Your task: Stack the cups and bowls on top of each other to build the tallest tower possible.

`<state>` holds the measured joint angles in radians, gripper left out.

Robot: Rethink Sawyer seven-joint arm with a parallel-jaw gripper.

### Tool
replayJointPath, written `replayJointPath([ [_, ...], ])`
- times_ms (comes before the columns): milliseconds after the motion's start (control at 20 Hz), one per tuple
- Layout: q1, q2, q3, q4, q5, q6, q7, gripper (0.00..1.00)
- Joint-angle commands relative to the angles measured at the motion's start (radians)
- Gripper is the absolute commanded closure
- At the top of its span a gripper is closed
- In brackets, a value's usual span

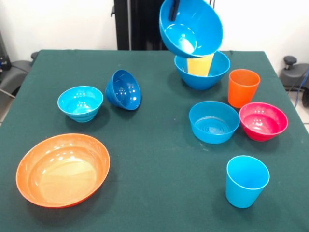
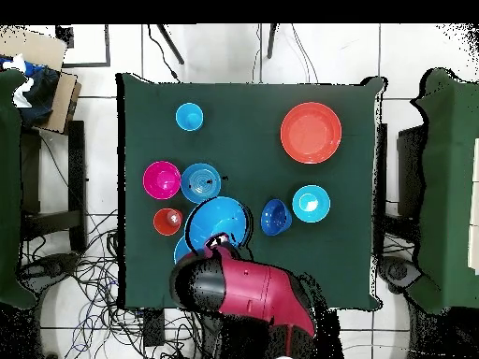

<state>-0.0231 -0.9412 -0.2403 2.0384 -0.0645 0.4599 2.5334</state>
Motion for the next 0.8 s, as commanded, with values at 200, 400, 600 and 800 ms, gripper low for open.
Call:
replayJointPath([
  [200, 0.030, -0.022, 0.108, 0.101, 0.060, 0.032, 0.080, 1.00],
  [400, 0.065, -0.033, 0.112, 0.114, 0.093, 0.046, 0.111, 1.00],
  [600, 0.080, -0.035, 0.114, 0.125, 0.123, 0.046, 0.110, 1.00],
  [800, 0.106, -0.027, 0.110, 0.132, 0.144, 0.029, 0.122, 1.00],
])
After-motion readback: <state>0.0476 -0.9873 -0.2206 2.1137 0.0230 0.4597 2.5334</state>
